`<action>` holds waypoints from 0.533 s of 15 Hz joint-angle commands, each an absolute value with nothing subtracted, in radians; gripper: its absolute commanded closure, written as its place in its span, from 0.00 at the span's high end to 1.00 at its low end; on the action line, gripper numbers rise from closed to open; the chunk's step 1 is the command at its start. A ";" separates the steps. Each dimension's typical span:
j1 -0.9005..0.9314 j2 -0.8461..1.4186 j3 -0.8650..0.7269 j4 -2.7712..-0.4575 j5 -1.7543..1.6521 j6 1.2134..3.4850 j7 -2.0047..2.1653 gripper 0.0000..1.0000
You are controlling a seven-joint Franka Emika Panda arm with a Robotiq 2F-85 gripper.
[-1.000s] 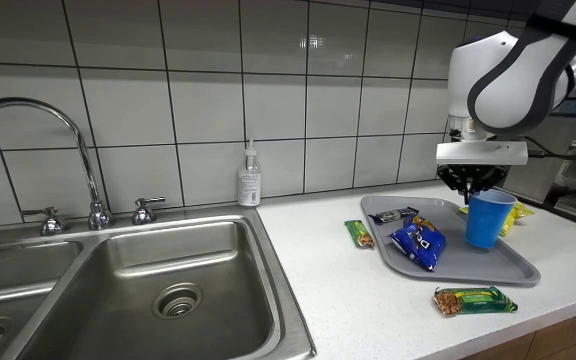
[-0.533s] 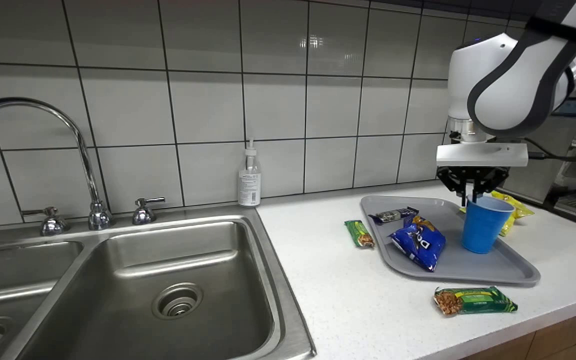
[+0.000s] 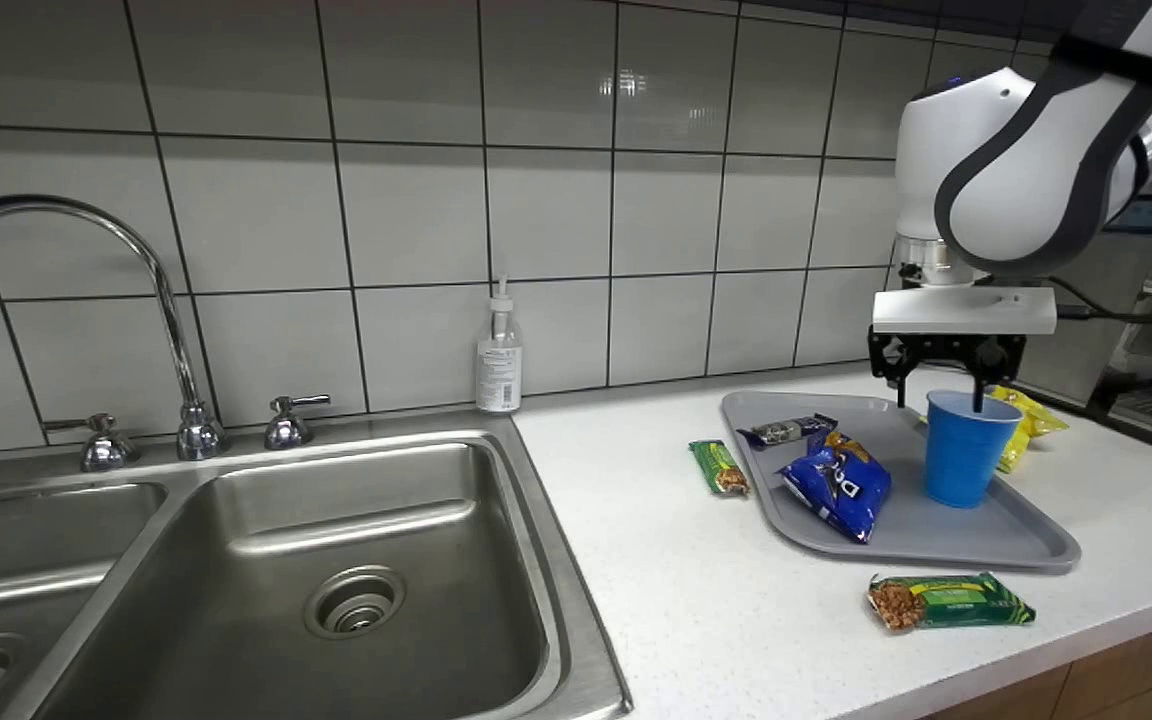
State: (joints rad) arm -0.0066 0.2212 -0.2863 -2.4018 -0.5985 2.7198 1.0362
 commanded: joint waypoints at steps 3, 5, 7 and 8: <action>-0.007 0.204 -0.293 -2.412 -0.617 2.739 1.027 1.00; -0.006 0.198 -0.294 -2.415 -0.618 2.744 1.027 1.00; -0.008 0.190 -0.294 -2.420 -0.611 2.754 1.024 1.00; -0.008 0.185 -0.294 -2.423 -0.609 2.759 1.022 1.00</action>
